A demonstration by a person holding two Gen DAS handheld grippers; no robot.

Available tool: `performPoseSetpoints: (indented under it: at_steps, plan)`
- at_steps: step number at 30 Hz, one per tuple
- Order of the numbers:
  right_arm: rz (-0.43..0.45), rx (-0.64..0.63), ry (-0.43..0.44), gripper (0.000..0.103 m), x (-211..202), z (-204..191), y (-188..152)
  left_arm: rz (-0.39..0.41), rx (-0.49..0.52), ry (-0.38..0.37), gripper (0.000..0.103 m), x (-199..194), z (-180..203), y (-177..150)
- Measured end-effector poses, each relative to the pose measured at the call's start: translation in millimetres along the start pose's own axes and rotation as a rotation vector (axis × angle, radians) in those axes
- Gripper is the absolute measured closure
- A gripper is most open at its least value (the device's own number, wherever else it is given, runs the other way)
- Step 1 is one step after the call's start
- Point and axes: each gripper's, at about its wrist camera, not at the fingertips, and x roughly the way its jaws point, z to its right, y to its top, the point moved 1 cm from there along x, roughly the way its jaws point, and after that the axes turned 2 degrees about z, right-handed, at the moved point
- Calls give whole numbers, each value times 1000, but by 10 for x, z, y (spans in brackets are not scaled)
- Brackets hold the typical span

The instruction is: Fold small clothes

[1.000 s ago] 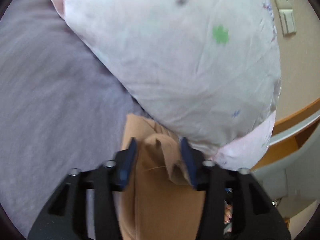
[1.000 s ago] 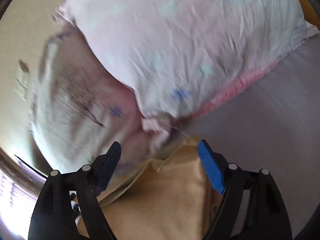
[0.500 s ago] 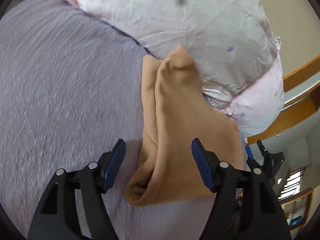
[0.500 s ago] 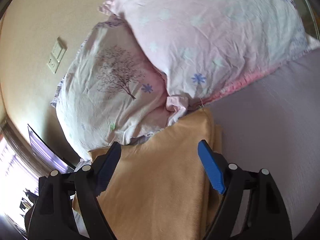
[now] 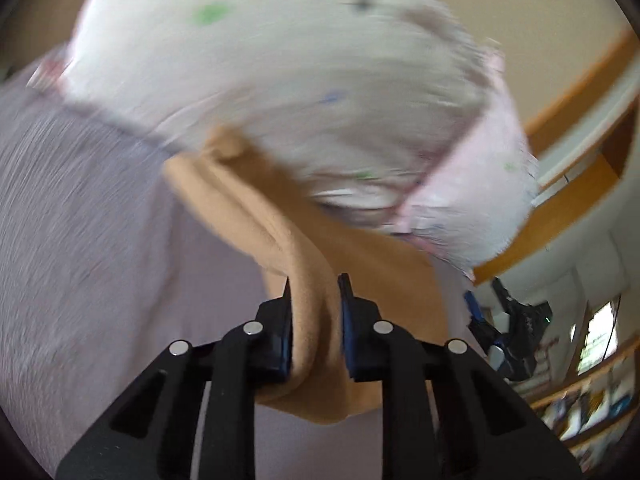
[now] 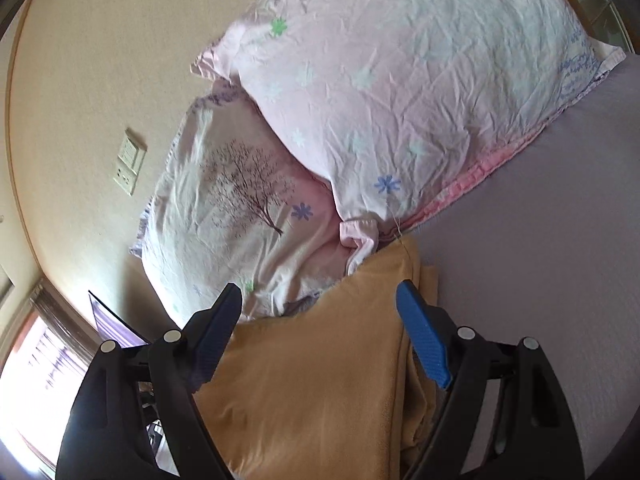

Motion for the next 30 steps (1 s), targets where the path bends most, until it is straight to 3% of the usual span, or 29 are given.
performPoseSetpoints:
  at_steps: [3,6,8,10,12,13,15,16,17,19,21,25,30]
  plan:
    - [38,-16,-41,22,-108,5,63,-42,161,-112,84,295,825,24]
    - [64,-48,-116,22,-188,66,126,-155,300,-217,83,886,1558,-240]
    - [64,-33,-176,22,-225,175,165,-285,404,-265,82,1404,1956,-588]
    - [37,27,-169,22,-212,305,180,-374,449,-265,82,1670,2104,-841]
    - [-12,40,-179,22,-149,352,159,-437,431,-375,85,1669,2112,-980]
    - [-48,31,-187,22,-88,343,147,-424,427,-395,84,1585,2080,-954]
    - [-110,16,-194,21,17,316,121,-331,420,-371,75,1322,1919,-838]
    - [-138,0,-239,21,59,309,104,-274,405,-348,71,1183,1794,-754]
    - [-143,-9,-269,21,64,312,103,-201,372,-285,65,1019,1588,-646]
    - [-158,1,-314,21,58,360,106,-140,317,-164,61,856,1220,-510]
    - [-193,42,-307,21,64,467,89,-165,265,-92,56,904,984,-465]
    - [-279,61,-292,26,190,569,-29,-293,233,-8,53,1214,739,-621]
    - [-343,49,-197,68,335,557,-139,-320,205,-14,46,1444,765,-700]
